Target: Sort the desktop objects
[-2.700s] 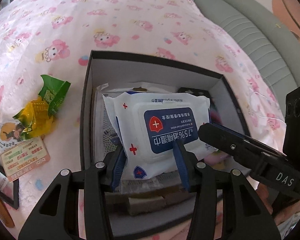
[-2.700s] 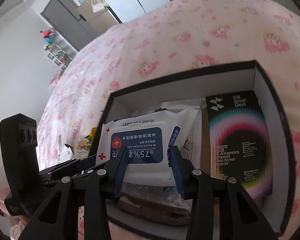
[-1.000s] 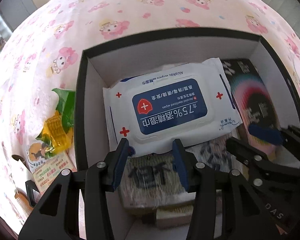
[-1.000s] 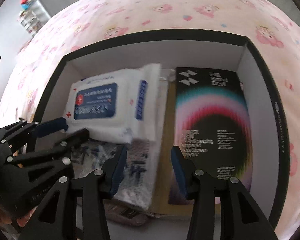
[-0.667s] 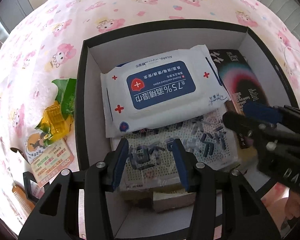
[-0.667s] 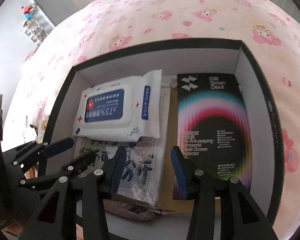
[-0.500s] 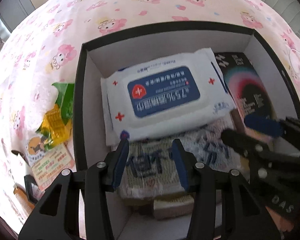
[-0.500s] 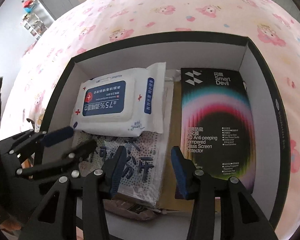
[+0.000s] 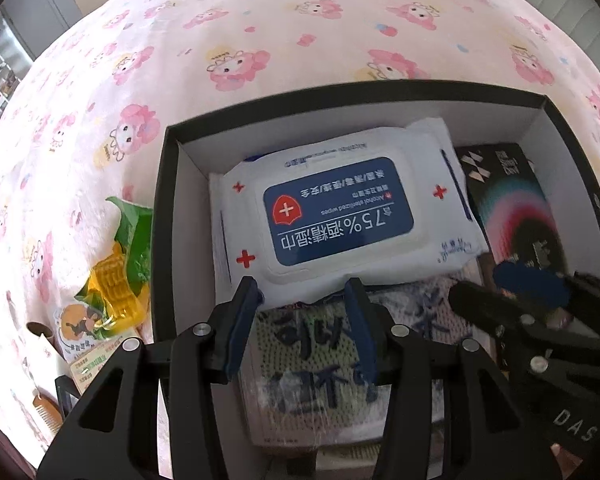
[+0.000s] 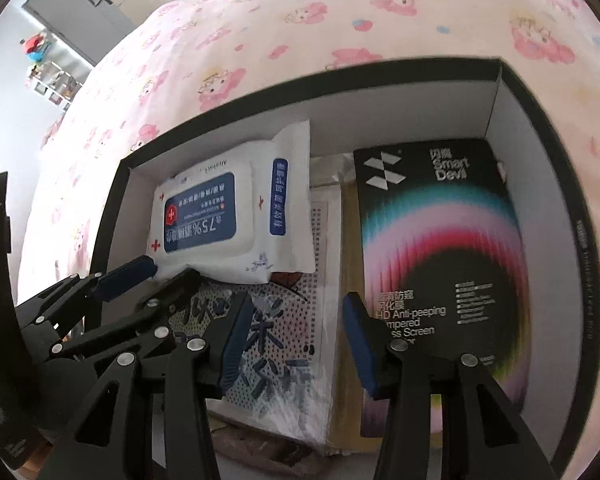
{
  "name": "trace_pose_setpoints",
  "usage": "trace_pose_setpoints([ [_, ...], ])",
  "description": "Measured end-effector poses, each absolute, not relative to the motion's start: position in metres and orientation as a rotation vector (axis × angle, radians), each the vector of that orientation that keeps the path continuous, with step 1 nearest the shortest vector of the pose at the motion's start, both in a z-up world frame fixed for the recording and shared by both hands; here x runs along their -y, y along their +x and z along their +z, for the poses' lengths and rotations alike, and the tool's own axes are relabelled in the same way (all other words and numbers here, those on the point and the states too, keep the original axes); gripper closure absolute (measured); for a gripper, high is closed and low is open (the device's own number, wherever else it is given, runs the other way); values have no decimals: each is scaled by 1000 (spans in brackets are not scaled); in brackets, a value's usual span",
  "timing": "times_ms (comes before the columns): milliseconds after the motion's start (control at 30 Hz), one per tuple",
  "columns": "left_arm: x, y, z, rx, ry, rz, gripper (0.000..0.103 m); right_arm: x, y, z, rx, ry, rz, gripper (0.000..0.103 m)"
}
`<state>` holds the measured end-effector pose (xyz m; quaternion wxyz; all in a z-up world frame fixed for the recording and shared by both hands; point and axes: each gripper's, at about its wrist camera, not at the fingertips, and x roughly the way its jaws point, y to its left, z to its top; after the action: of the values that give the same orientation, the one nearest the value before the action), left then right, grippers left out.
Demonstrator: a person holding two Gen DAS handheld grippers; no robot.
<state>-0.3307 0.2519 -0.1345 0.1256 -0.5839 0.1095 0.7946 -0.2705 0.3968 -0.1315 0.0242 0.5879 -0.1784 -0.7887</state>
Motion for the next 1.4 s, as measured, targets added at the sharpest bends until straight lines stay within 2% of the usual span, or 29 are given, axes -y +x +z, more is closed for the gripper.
trace_pose_setpoints([
  [200, -251, -327, -129, -293, -1677, 2308, 57, -390, -262, -124, 481, 1794, -2488, 60],
  [500, -214, -301, -103, -58, -1585, 2321, 56, -370, -231, -91, 454, 1672, -2539, 60],
  [800, -174, -267, -55, 86, -1441, 2385, 53, -330, -228, -56, 270, 1464, -2694, 60],
  [933, -155, -234, -24, 84, -1357, 2436, 53, -312, -202, -34, 266, 1367, -2735, 59],
  [1000, -148, -212, -6, 62, -1304, 2479, 53, -303, -184, -22, 249, 1326, -2757, 57],
  [1067, -138, -188, 12, 42, -1262, 2520, 51, -294, -167, -10, 227, 1286, -2785, 50],
  [1233, -115, -137, 47, 54, -1160, 2574, 38, -280, -124, 23, 235, 1185, -2844, 41],
  [1400, -95, -94, 73, 50, -1063, 2606, 33, -263, -89, 50, 178, 1099, -2913, 37],
])
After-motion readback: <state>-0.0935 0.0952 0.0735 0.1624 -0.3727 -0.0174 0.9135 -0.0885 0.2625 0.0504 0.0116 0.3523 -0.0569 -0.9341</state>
